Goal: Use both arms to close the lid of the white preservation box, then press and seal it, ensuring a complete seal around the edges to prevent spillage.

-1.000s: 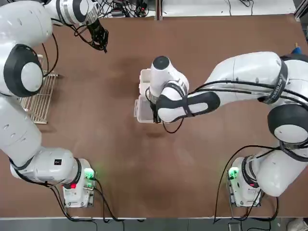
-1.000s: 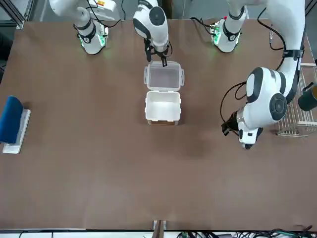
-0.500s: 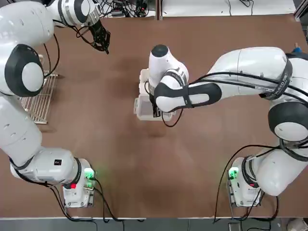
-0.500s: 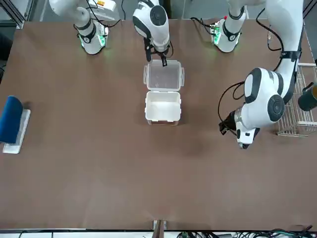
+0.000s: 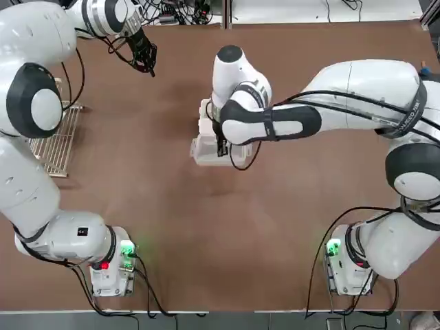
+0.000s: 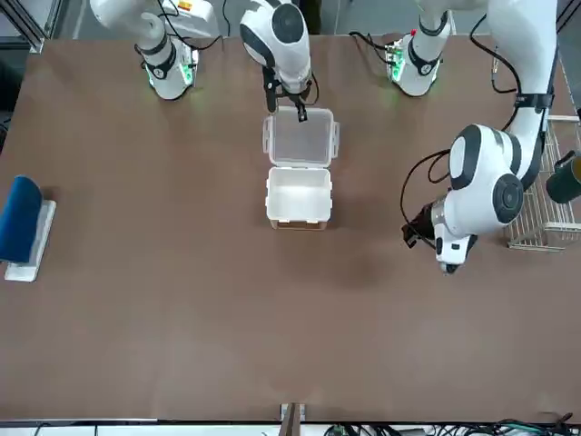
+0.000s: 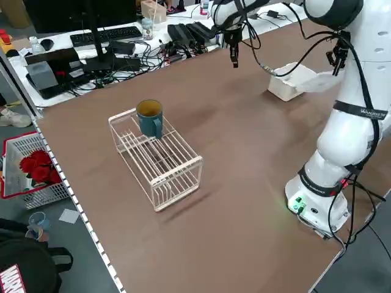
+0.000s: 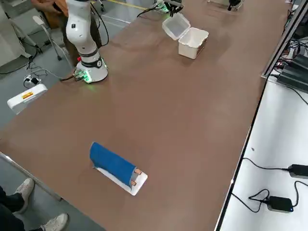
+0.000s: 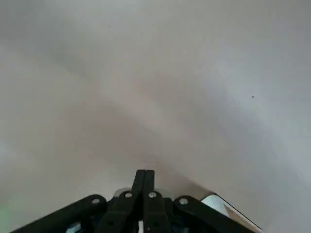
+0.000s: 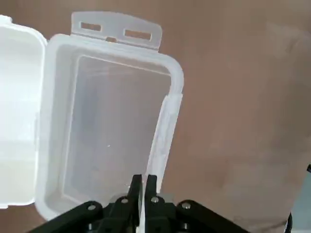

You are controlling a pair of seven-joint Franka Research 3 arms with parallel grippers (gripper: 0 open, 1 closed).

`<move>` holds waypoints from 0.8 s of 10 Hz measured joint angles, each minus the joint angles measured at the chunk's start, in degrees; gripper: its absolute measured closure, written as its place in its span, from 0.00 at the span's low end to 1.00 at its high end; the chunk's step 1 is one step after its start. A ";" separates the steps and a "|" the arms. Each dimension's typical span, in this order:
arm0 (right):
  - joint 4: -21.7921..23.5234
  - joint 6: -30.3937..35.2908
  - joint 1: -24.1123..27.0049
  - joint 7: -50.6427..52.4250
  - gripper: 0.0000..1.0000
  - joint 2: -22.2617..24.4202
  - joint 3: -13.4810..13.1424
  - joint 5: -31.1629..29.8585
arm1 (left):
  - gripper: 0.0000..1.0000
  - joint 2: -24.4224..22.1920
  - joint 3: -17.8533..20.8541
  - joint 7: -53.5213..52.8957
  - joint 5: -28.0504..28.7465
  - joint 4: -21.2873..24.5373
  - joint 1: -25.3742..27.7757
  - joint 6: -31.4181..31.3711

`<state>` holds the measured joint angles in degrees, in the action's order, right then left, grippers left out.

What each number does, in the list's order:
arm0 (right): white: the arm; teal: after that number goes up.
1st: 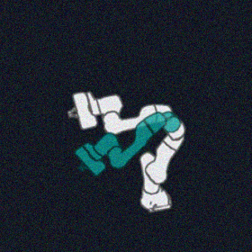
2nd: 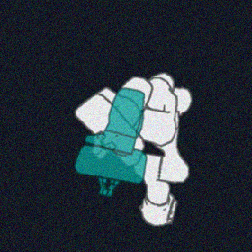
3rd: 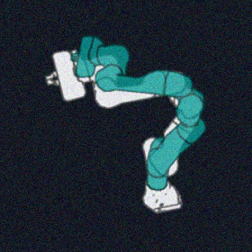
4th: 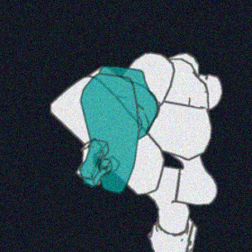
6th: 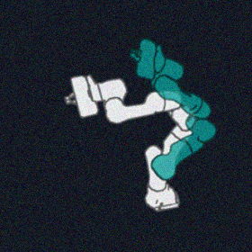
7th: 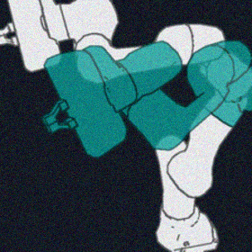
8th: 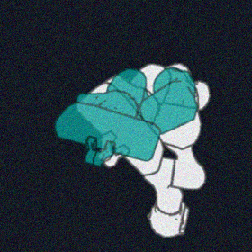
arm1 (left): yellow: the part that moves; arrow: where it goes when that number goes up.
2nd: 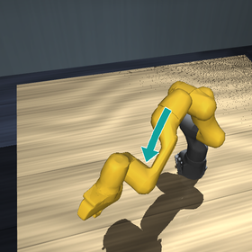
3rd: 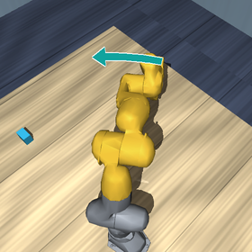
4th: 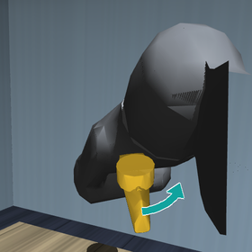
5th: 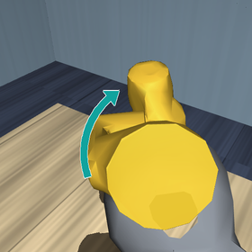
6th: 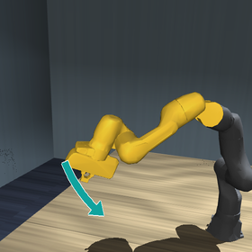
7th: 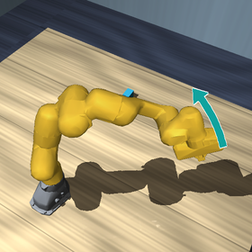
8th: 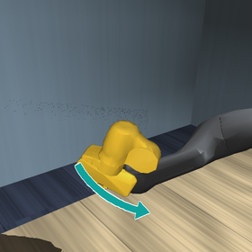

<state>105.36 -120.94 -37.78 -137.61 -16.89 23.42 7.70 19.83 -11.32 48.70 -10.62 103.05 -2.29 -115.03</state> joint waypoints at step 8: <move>-3.99 0.34 5.10 2.08 0.96 1.03 -0.20 0.63 | 0.99 0.00 0.18 0.00 -0.10 -1.31 0.38 0.00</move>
<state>101.38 -120.60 -32.68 -135.53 -15.86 23.22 8.33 19.83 -11.14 48.70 -10.72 101.74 -1.91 -115.03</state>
